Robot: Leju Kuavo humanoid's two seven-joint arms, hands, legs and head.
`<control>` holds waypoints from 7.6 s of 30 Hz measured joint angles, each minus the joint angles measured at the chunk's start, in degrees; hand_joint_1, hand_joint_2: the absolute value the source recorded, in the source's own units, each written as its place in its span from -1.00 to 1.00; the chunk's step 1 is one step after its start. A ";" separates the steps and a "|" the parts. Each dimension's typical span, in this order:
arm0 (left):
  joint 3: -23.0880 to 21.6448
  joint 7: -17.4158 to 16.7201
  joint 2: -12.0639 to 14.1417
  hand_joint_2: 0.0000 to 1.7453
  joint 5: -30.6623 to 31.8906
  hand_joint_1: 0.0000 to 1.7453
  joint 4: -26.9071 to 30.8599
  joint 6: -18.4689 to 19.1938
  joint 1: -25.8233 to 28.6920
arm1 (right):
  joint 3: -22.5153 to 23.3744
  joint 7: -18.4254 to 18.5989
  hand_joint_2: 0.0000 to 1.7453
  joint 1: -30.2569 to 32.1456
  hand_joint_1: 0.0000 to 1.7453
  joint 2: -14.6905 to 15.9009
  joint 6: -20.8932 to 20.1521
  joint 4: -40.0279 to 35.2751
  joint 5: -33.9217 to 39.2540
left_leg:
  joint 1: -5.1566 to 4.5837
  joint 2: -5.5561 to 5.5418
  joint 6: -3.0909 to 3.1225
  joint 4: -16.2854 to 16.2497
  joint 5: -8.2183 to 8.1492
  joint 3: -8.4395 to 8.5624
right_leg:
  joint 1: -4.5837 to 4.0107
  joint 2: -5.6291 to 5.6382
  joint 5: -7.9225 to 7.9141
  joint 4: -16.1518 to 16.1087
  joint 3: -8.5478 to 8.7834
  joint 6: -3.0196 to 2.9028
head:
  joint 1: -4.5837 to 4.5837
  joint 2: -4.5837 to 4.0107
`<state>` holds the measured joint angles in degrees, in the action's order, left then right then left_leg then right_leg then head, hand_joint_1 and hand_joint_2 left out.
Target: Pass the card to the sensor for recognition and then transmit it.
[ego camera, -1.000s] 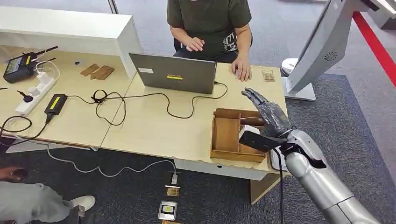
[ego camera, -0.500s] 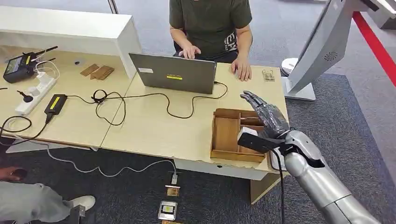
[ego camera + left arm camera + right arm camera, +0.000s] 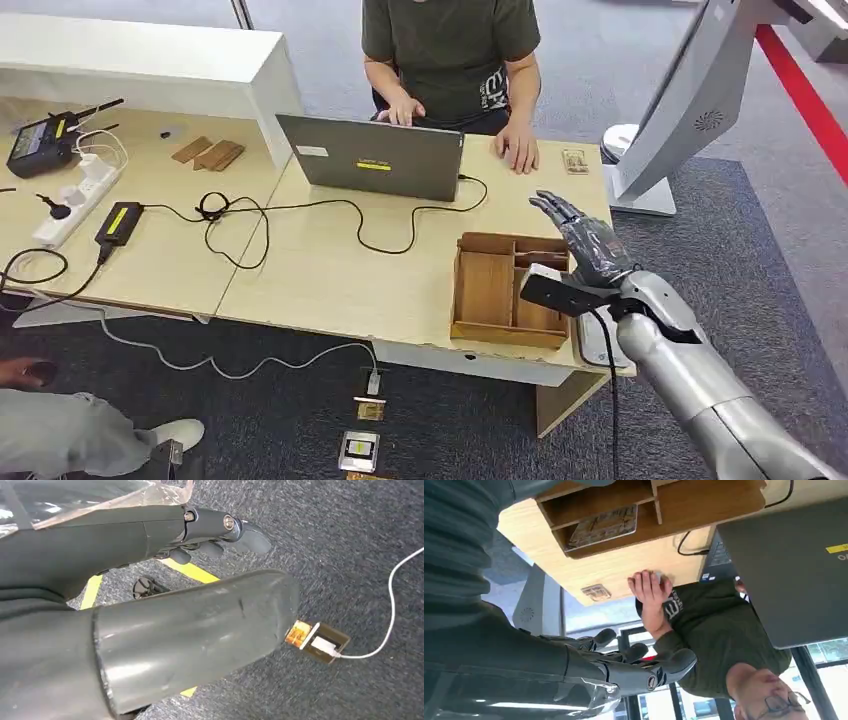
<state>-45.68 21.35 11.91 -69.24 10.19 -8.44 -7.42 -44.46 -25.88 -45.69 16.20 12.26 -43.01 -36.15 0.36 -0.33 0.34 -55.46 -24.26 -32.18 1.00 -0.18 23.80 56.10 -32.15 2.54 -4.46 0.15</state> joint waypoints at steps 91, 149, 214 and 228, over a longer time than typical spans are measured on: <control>0.00 -1.42 0.15 -1.00 -1.49 -1.00 -0.02 -2.19 0.07 | -2.73 -0.76 1.00 -3.43 1.00 -4.28 2.43 13.92 0.79 | 0.00 0.01 0.00 -0.01 0.00 0.02 | 0.00 0.00 0.00 0.00 0.00 0.00 | 0.00 0.00; -1.46 -0.24 -1.51 -1.00 -0.26 -1.00 -0.02 -0.96 0.13 | -2.45 0.46 1.00 -1.63 1.00 1.49 8.30 -3.69 2.12 | 0.00 0.01 0.00 -0.01 0.00 0.03 | 0.00 0.00 -0.01 0.00 0.00 0.00 | 0.00 0.00; -3.43 0.42 -1.79 -1.00 0.59 -1.00 -0.02 0.24 -0.15 | 0.46 -3.43 -1.00 -6.84 -1.00 -0.89 14.97 8.72 -4.00 | 0.00 0.00 0.00 -0.01 0.00 0.01 | 0.00 0.00 -0.01 0.00 0.00 0.00 | 0.00 0.00; -4.33 0.11 -1.79 -1.00 0.15 -1.00 -0.02 0.74 0.04 | 0.61 -4.77 -1.00 -15.48 -1.00 5.18 11.54 13.40 -12.09 | -0.02 -0.07 0.01 -0.09 0.00 -0.03 | 0.01 -0.04 -0.04 -0.01 0.00 0.03 | 0.02 0.00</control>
<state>-50.01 21.46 10.12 -69.09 10.16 -7.69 -7.38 -43.84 -30.64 -61.17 21.38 23.80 -29.61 -48.24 0.34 -0.40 0.35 -55.54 -24.25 -32.22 1.01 -0.22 23.76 56.09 -32.15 2.57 -4.44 0.15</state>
